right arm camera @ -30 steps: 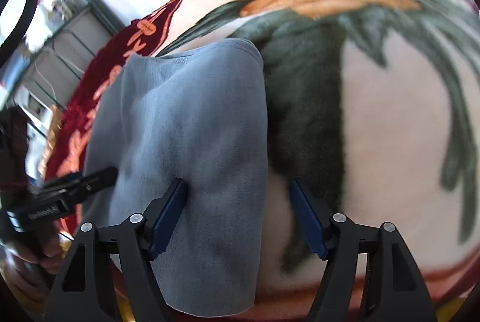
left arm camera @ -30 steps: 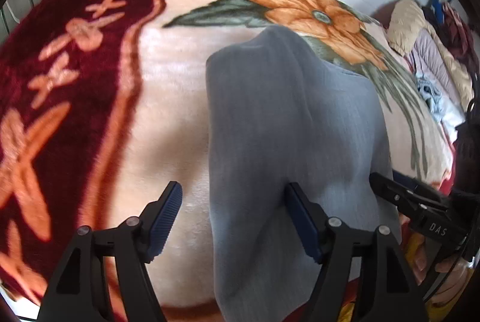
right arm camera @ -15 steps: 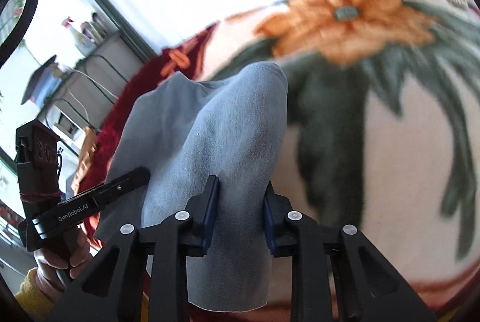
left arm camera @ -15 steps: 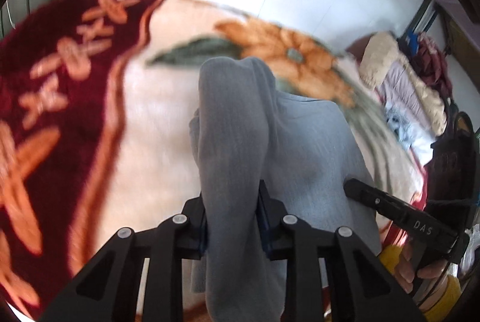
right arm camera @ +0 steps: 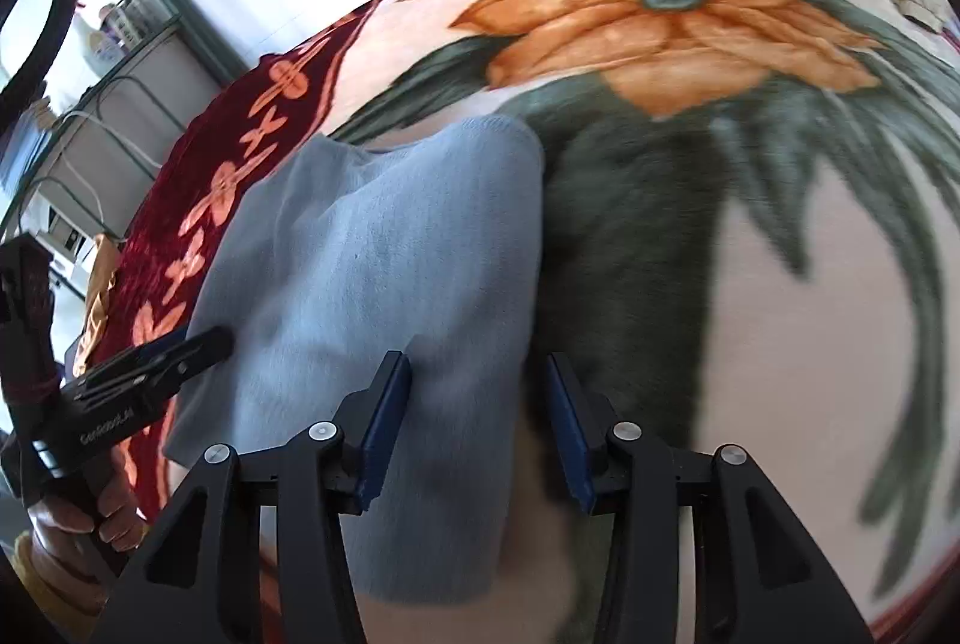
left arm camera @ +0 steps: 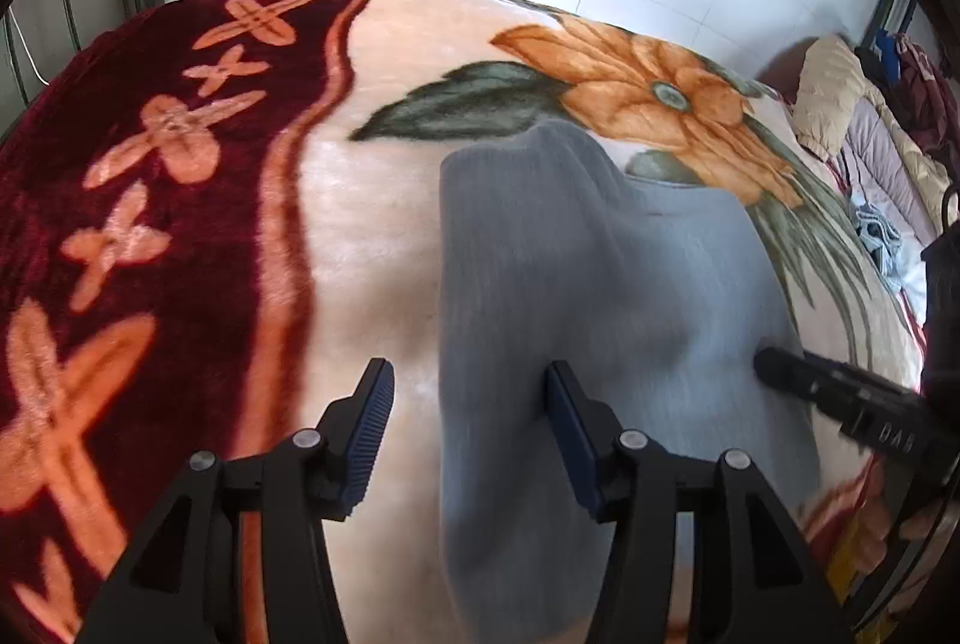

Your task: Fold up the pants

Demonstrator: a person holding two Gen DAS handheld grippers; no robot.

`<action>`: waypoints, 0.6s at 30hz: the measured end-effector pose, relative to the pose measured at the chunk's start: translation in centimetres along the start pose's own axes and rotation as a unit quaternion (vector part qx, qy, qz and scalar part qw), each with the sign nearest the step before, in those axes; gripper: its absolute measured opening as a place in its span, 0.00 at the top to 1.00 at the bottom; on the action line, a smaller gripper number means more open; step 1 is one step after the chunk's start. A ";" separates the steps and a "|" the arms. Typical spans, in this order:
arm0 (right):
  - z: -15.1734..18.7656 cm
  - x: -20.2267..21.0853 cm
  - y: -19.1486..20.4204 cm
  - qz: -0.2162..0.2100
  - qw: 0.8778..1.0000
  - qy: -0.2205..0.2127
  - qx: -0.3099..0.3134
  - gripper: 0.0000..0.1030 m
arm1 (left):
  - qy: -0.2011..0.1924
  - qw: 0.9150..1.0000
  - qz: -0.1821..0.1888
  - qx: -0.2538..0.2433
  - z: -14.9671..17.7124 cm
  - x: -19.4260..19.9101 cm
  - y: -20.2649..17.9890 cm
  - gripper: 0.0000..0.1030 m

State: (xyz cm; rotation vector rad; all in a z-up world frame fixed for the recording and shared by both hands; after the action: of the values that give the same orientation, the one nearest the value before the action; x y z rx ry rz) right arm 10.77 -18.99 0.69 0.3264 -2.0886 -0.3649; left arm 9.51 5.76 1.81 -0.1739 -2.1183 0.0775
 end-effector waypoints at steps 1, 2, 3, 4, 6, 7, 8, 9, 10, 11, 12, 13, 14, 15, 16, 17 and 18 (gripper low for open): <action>0.1 1.0 0.1 0.010 1.000 -0.007 0.001 0.56 | 0.000 1.000 -0.003 0.000 0.3 0.6 0.0 0.47; 0.3 2.1 0.3 0.022 1.000 -0.019 0.005 0.56 | -0.002 1.000 -0.005 -0.001 0.5 1.4 0.0 0.47; 0.5 2.9 0.5 0.025 0.999 -0.028 0.011 0.56 | -0.005 1.000 -0.006 -0.004 1.0 2.3 0.0 0.47; 0.9 3.7 0.8 0.020 0.999 -0.035 0.016 0.56 | -0.007 1.000 -0.009 -0.006 1.6 3.0 0.0 0.46; 1.7 4.5 1.6 0.001 0.999 -0.037 0.019 0.56 | -0.005 1.000 -0.014 -0.008 2.6 3.8 0.0 0.46; 2.2 4.6 1.9 -0.008 0.999 -0.034 0.021 0.56 | 0.001 1.000 -0.021 -0.010 3.1 3.7 0.1 0.46; 3.0 4.3 2.2 -0.012 0.999 -0.029 0.029 0.56 | 0.004 0.999 -0.029 -0.014 3.6 3.6 0.1 0.46; 3.6 3.8 2.4 -0.004 0.999 -0.023 0.039 0.56 | 0.009 0.999 -0.043 -0.019 4.1 3.2 0.2 0.46; 4.3 3.0 2.4 0.016 0.998 -0.014 0.053 0.56 | 0.016 0.998 -0.060 -0.021 4.5 2.7 0.5 0.46; 4.9 2.0 2.3 0.031 0.997 -0.006 0.065 0.56 | 0.022 0.997 -0.071 -0.020 4.9 2.1 0.8 0.45; 5.6 1.2 2.0 0.032 0.997 -0.001 0.076 0.56 | 0.025 0.997 -0.072 -0.018 5.2 1.8 1.0 0.44; 6.0 0.7 1.7 0.026 0.997 0.000 0.075 0.56 | 0.029 0.997 -0.072 -0.013 5.5 1.5 1.3 0.44; 6.1 0.6 1.3 0.020 0.998 -0.004 0.067 0.53 | 0.030 0.997 -0.071 -0.007 5.7 1.4 1.6 0.44; 6.1 0.6 1.1 0.018 0.998 -0.007 0.063 0.52 | 0.030 0.997 -0.070 -0.003 5.7 1.4 1.8 0.44; 6.1 0.8 0.9 0.016 0.998 -0.008 0.059 0.52 | 0.029 0.997 -0.072 -0.004 5.7 1.5 1.9 0.44; 6.1 0.9 0.8 0.016 0.998 -0.006 0.057 0.52 | 0.029 0.997 -0.076 -0.008 5.7 1.6 1.9 0.44; 6.0 1.1 0.9 0.018 0.998 -0.004 0.057 0.51 | 0.030 0.996 -0.078 -0.009 5.7 1.6 2.0 0.44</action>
State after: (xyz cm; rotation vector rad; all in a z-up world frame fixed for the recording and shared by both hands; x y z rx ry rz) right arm 4.96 -17.82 -1.15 0.3551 -2.1243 -0.2262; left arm 4.02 8.06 -0.10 -0.0204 -2.0663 -0.0401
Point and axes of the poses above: each gripper's, at about its wrist camera, not at the fingertips, and x roughly against the way its jaws point, y to its left, z to its underside, the point moved 3 cm from there along -x, roughly the way its jaws point
